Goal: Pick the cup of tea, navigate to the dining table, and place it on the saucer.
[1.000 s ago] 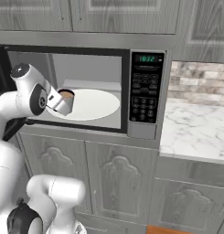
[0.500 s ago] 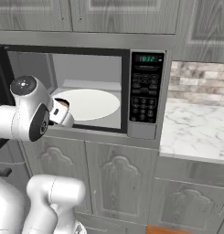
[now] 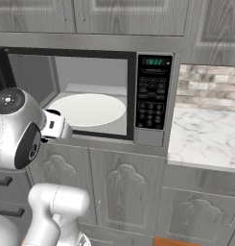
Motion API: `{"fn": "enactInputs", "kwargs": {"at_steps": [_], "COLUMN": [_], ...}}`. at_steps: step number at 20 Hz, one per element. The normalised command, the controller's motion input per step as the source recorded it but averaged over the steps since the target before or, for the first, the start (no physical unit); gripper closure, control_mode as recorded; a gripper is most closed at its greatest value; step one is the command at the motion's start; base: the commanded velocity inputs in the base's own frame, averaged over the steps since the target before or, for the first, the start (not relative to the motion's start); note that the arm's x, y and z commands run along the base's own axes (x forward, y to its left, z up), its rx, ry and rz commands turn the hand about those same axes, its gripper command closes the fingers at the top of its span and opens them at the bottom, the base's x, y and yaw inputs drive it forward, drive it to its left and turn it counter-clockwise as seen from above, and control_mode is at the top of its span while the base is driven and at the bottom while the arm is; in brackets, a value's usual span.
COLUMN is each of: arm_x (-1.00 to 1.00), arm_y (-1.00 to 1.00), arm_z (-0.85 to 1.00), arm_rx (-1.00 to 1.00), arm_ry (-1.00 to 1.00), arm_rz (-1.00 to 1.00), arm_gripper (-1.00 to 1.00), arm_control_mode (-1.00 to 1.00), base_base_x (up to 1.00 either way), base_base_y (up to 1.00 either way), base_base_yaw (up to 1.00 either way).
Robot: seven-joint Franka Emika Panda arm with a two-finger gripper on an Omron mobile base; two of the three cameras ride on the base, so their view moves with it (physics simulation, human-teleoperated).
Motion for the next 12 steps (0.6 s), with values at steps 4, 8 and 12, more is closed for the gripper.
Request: {"fn": "enactInputs", "kwargs": {"at_steps": [4,8,12], "arm_x": [-0.18,0.00,0.00], "arm_y": [0.00,0.00,0.00], "arm_z": [0.01,0.00,0.00], "arm_rx": [-0.07,0.00,0.00], "arm_ry": [0.00,0.00,0.00], "arm_rz": [0.06,0.00,0.00], "arm_gripper": [1.00,1.00,1.00], "arm_control_mode": [-1.00,-1.00,-1.00], "base_base_x": [0.00,0.00,0.00], "base_base_y": [0.00,0.00,0.00], "base_base_yaw": [0.00,0.00,0.00]}}
